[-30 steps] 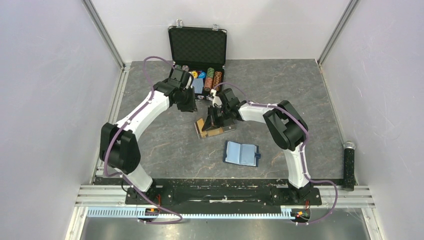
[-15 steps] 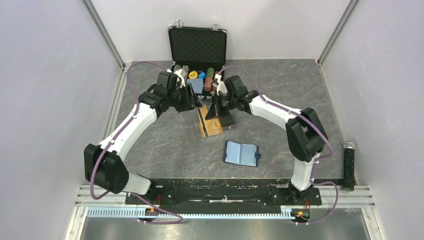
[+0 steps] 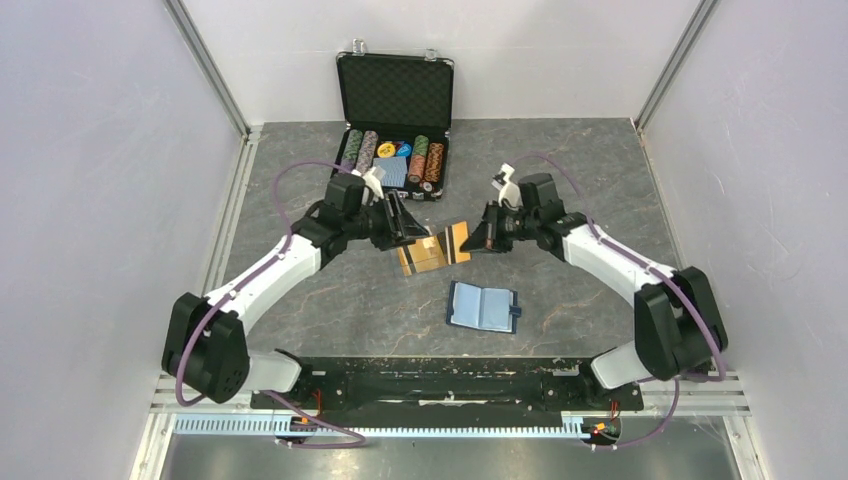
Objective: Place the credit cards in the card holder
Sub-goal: Insert the credit card into the card holder.
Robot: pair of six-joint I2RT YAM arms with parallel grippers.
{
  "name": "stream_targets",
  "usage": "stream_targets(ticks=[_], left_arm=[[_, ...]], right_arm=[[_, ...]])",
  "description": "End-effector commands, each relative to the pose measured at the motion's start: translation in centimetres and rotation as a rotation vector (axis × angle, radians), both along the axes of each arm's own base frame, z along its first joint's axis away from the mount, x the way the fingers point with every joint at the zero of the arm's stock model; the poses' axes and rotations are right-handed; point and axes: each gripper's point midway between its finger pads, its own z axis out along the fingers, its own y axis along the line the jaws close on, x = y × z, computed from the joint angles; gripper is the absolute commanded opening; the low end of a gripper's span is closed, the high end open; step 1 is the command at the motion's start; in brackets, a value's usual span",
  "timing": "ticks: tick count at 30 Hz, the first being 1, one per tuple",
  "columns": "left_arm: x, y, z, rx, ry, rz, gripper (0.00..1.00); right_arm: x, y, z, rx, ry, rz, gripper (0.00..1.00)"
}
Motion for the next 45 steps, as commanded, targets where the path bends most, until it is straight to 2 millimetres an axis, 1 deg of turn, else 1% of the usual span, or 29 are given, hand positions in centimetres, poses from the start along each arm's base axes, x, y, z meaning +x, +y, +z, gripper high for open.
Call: stream_targets(ticks=[1, 4, 8, 11, 14, 17, 18, 19, 21, 22, 23, 25, 27, 30, 32, 34, 35, 38, 42, 44, 45], left_arm=[[-1.2, -4.4, 3.0, -0.168, -0.042, -0.087, 0.55], [-2.0, -6.3, 2.8, -0.212, -0.04, -0.114, 0.56], [-3.0, -8.1, 2.5, -0.266, -0.023, -0.157, 0.55], [-3.5, -8.9, 1.7, -0.261, -0.003, -0.178, 0.55], [-3.8, -9.3, 1.5, -0.276, 0.007, -0.191, 0.53], [-4.2, -9.8, 1.8, -0.317, 0.005, -0.206, 0.44], [-4.2, -9.9, 2.0, -0.334, -0.001, -0.209, 0.36], [-4.3, -10.0, 2.2, -0.351, -0.005, -0.209, 0.28], [-4.4, -10.1, 2.5, -0.374, -0.01, -0.207, 0.06], [-4.4, -10.1, 2.6, -0.38, -0.012, -0.206, 0.02], [-4.5, -10.1, 2.7, -0.384, -0.013, -0.209, 0.02], [-4.6, -10.1, 2.9, -0.387, -0.018, -0.213, 0.02], [-4.7, -10.0, 3.1, -0.39, -0.024, -0.215, 0.02], [-4.8, -9.9, 3.4, -0.4, -0.032, -0.213, 0.02], [-5.0, -9.9, 3.5, -0.408, -0.034, -0.214, 0.02], [-5.1, -9.9, 3.7, -0.419, -0.035, -0.22, 0.02], [-5.2, -10.0, 3.7, -0.426, -0.033, -0.227, 0.02], [-5.3, -10.3, 4.0, -0.444, -0.035, -0.242, 0.02], [-5.4, -10.7, 4.2, -0.464, -0.035, -0.253, 0.02], [-5.4, -10.9, 4.1, -0.464, -0.031, -0.258, 0.02], [-5.4, -10.9, 4.1, -0.465, -0.03, -0.261, 0.02]], right_arm=[[-1.2, -0.9, 2.9, 0.135, -0.038, -0.012, 0.0], [-2.4, -1.9, 3.2, 0.192, -0.016, -0.026, 0.0], [-3.4, -2.1, 4.5, 0.265, -0.021, -0.018, 0.0], [-3.8, -2.1, 5.1, 0.296, -0.021, -0.02, 0.0], [-3.9, -2.0, 5.6, 0.314, -0.023, -0.017, 0.0], [-4.1, -2.0, 5.6, 0.323, -0.021, -0.017, 0.0], [-4.2, -2.0, 5.5, 0.322, -0.019, -0.016, 0.01], [-4.3, -2.1, 5.2, 0.32, -0.015, -0.017, 0.09], [-4.5, -2.2, 4.9, 0.315, -0.016, -0.019, 0.18], [-4.5, -2.2, 4.7, 0.312, -0.015, -0.023, 0.25], [-4.5, -2.3, 4.6, 0.309, -0.018, -0.028, 0.32], [-4.5, -2.6, 4.3, 0.303, -0.021, -0.038, 0.48], [-4.3, -3.0, 4.1, 0.3, -0.027, -0.056, 0.61], [-4.0, -3.8, 4.1, 0.297, -0.045, -0.083, 0.76], [-3.8, -4.3, 4.2, 0.299, -0.055, -0.095, 0.8], [-3.7, -4.4, 4.5, 0.314, -0.063, -0.087, 0.79], [-3.7, -4.3, 4.8, 0.327, -0.067, -0.083, 0.77], [-3.9, -3.9, 5.5, 0.383, -0.067, -0.052, 0.62], [-3.9, -3.6, 5.2, 0.379, -0.055, -0.027, 0.57], [-3.7, -3.6, 5.5, 0.388, -0.062, -0.026, 0.48], [-3.6, -3.5, 5.8, 0.398, -0.067, -0.027, 0.42]])
